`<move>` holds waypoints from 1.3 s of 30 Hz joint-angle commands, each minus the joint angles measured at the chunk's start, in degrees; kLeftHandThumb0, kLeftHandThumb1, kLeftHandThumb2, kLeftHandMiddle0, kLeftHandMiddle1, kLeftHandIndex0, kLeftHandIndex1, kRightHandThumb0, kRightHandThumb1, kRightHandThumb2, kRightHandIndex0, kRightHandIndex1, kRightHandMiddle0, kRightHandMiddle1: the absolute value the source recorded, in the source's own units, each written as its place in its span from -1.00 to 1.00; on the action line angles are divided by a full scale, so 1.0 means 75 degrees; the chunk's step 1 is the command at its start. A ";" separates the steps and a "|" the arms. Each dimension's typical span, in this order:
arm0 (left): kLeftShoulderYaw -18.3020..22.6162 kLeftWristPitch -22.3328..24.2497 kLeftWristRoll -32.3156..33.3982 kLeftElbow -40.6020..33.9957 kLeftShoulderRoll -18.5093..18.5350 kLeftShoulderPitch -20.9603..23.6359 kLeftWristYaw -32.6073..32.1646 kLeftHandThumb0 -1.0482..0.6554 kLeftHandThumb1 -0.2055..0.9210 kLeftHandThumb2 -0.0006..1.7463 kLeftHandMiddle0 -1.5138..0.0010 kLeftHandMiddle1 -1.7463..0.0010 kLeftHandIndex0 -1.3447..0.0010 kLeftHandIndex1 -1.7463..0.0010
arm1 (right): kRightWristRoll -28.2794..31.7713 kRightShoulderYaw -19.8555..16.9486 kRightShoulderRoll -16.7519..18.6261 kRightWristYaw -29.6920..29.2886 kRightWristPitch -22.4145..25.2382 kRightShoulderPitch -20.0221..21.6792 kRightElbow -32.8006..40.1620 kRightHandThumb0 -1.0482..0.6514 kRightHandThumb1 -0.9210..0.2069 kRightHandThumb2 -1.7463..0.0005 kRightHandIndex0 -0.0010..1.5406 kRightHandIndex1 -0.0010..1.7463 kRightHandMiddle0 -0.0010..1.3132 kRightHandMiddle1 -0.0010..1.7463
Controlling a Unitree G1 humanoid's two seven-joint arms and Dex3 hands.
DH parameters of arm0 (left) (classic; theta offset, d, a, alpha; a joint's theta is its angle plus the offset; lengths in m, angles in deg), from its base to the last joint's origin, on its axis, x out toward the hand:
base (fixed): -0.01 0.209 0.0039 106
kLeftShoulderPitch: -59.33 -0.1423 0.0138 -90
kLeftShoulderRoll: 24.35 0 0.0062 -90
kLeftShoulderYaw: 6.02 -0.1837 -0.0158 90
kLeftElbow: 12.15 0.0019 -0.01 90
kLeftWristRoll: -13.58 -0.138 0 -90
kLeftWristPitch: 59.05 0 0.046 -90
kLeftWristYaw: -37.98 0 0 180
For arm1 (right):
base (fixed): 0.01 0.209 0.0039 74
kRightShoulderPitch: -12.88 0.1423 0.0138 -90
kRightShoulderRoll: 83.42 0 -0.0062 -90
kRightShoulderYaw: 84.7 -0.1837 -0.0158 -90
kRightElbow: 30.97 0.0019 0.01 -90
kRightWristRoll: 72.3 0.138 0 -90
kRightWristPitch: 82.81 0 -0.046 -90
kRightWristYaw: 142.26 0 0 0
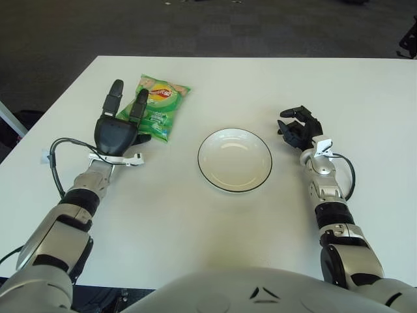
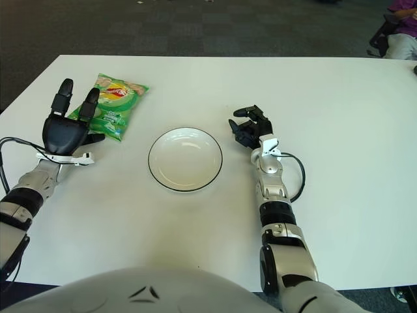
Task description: Put the snack into the plate.
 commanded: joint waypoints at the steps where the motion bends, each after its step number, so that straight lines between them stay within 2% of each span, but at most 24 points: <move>1: -0.0305 -0.0074 -0.0031 0.0508 -0.0067 0.0322 -0.0412 -0.37 0.76 -0.99 1.00 1.00 0.87 0.98 | 0.0068 -0.0047 -0.0092 0.0044 -0.0036 0.0052 -0.0077 0.22 -0.68 0.45 -0.14 0.59 -0.22 0.40; 7: -0.0705 -0.0280 0.0018 0.0690 -0.0019 0.0506 -0.0482 -0.41 0.76 -0.99 1.00 1.00 0.88 0.99 | 0.0029 -0.0026 -0.0102 0.0071 -0.0026 0.0038 -0.0050 0.22 -0.69 0.46 -0.15 0.59 -0.23 0.40; 15: -0.1234 -0.0741 -0.0003 0.0633 0.0256 0.0621 0.0152 -0.42 0.76 -0.99 1.00 1.00 0.89 0.99 | -0.0016 0.0012 -0.0122 0.0066 0.0034 0.0017 0.0016 0.22 -0.72 0.49 -0.16 0.60 -0.24 0.40; 19: -0.1439 -0.1280 0.0095 0.0441 0.0545 0.0697 0.0925 -0.40 0.75 -1.00 1.00 1.00 0.87 0.99 | -0.0029 0.0027 -0.0127 0.0060 0.0070 0.0000 0.0065 0.22 -0.73 0.49 -0.16 0.59 -0.25 0.40; 24: -0.1439 -0.2054 0.0444 0.0295 0.0800 0.0861 0.2074 -0.36 0.74 -1.00 0.97 0.99 0.83 0.97 | -0.0030 0.0038 -0.0135 0.0060 0.0072 -0.0001 0.0059 0.22 -0.73 0.50 -0.16 0.59 -0.25 0.40; 29: -0.1570 -0.2404 0.0556 0.0798 0.0766 0.1325 0.3107 -0.24 0.70 -1.00 0.75 0.96 0.66 0.94 | -0.0039 0.0055 -0.0134 0.0055 0.0079 -0.0026 0.0094 0.22 -0.76 0.53 -0.15 0.58 -0.25 0.40; 33: -0.1565 -0.2982 0.0850 0.1104 0.0763 0.1576 0.3967 -0.20 0.70 -1.00 0.62 0.96 0.54 0.92 | -0.0051 0.0071 -0.0138 0.0055 0.0094 -0.0043 0.0123 0.22 -0.80 0.58 -0.15 0.56 -0.25 0.40; 35: -0.1528 -0.3138 0.0974 0.1157 0.0758 0.1610 0.4137 -0.13 0.73 -0.99 0.48 0.96 0.40 0.91 | -0.0056 0.0078 -0.0140 0.0054 0.0104 -0.0052 0.0140 0.22 -0.80 0.59 -0.15 0.56 -0.25 0.40; 39: -0.1503 -0.3206 0.1113 0.1174 0.0757 0.1625 0.4276 -0.04 0.78 -0.99 0.31 0.97 0.23 0.92 | -0.0060 0.0088 -0.0153 0.0066 0.0132 -0.0083 0.0198 0.22 -0.81 0.59 -0.15 0.56 -0.26 0.40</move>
